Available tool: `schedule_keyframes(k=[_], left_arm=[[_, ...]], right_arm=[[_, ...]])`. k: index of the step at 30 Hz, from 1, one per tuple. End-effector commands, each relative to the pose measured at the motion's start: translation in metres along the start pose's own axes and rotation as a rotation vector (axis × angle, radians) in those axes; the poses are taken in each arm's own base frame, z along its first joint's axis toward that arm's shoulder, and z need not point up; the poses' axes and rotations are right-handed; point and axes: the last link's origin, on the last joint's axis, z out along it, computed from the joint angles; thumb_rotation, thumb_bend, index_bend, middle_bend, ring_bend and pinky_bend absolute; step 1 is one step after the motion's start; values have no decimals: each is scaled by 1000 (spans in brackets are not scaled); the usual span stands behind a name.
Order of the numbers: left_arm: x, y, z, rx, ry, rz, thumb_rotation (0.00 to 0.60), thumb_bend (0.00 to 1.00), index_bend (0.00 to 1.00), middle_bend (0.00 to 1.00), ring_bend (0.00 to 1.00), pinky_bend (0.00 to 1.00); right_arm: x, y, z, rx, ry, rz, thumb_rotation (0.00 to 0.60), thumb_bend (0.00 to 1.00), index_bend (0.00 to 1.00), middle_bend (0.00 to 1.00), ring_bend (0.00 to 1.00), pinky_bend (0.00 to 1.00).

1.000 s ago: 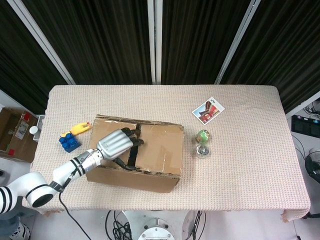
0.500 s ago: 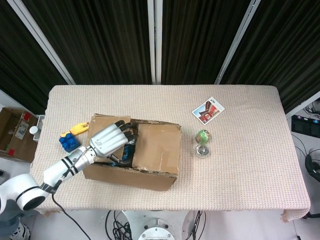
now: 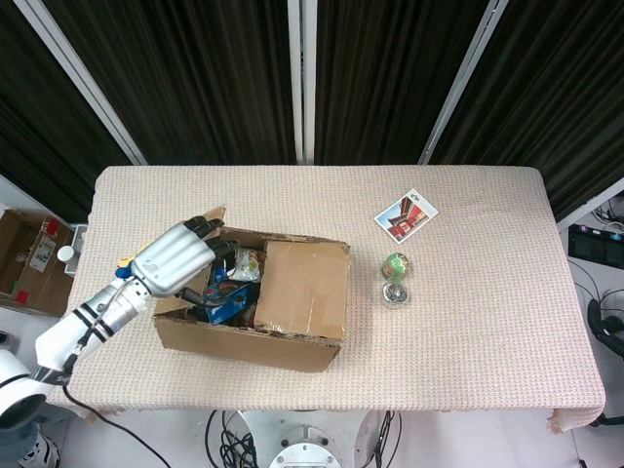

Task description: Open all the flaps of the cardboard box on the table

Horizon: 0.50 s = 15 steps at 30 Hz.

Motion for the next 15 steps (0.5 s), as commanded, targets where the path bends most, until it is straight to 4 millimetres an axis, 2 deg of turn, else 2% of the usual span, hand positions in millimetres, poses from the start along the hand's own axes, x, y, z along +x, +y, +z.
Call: schedule_keyframes(k=[1,9,15], left_arm=[[7,-6,-10,23,16,-4,194,147,189,403,130,232],[16,-21,-31,81,44,-11,194,147,188,391,130,241],[16,-33,-45,125,52,-32,201,147,186,374,130,268]], right_arm=[[-1,-2,1,4,-1,1,600,313,0,0,0,0],[-7,-8,2,17,-13,6,600,313,0,0,0,0],[-10,-11,3,20,-24,9,600,313,0,0,0,0]])
